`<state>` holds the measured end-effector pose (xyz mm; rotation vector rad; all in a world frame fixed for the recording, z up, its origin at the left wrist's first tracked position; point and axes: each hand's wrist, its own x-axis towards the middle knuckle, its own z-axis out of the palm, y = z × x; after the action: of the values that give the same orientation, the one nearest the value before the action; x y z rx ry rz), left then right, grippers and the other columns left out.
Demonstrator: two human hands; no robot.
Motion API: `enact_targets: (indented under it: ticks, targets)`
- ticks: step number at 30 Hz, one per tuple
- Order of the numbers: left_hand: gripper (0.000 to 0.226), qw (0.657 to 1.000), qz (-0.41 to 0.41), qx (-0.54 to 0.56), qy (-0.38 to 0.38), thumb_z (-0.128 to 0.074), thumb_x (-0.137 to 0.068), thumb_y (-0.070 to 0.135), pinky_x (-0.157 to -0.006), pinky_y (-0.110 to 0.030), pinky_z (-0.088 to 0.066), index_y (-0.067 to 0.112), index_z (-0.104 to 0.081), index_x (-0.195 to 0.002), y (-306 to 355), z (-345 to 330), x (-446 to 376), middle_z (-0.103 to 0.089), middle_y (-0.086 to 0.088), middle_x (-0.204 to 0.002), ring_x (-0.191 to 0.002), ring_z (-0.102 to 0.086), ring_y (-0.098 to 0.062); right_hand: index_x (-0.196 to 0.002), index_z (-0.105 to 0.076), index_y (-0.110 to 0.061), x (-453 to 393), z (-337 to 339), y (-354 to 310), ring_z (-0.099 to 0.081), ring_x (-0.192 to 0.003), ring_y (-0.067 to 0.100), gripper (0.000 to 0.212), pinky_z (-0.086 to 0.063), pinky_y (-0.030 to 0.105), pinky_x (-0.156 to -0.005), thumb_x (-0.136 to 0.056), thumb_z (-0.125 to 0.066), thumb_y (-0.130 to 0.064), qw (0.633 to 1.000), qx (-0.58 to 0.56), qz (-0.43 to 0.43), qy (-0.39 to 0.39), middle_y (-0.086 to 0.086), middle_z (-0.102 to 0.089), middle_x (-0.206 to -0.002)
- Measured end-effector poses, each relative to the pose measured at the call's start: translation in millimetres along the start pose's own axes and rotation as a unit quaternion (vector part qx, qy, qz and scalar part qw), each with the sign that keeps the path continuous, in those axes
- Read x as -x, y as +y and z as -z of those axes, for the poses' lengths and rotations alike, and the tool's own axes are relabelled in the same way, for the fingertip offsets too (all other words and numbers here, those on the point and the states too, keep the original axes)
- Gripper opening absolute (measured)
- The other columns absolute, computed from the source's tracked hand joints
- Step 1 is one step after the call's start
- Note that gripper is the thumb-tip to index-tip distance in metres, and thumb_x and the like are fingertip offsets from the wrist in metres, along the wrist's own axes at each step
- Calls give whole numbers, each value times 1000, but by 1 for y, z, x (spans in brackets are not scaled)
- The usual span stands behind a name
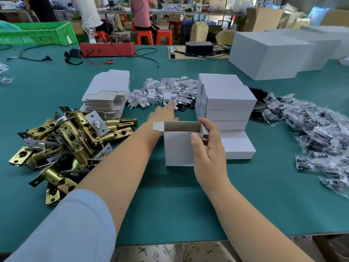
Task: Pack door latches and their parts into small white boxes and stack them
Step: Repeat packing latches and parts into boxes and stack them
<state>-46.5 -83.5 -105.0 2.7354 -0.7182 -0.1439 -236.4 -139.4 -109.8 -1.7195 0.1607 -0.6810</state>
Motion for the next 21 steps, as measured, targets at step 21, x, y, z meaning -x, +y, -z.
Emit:
enact_targets:
  ticks: [21]
  targets:
    - [26, 998, 2, -29, 62, -48, -95, 19, -70, -30, -45, 11, -67, -111, -8, 21, 13, -67, -11, -102, -89, -59, -28, -111, -40, -54, -1, 1, -3, -51, -92, -7, 28, -38, 5, -76, -86, -44, -42, 1000, 3, 0, -6, -13, -55, -107]
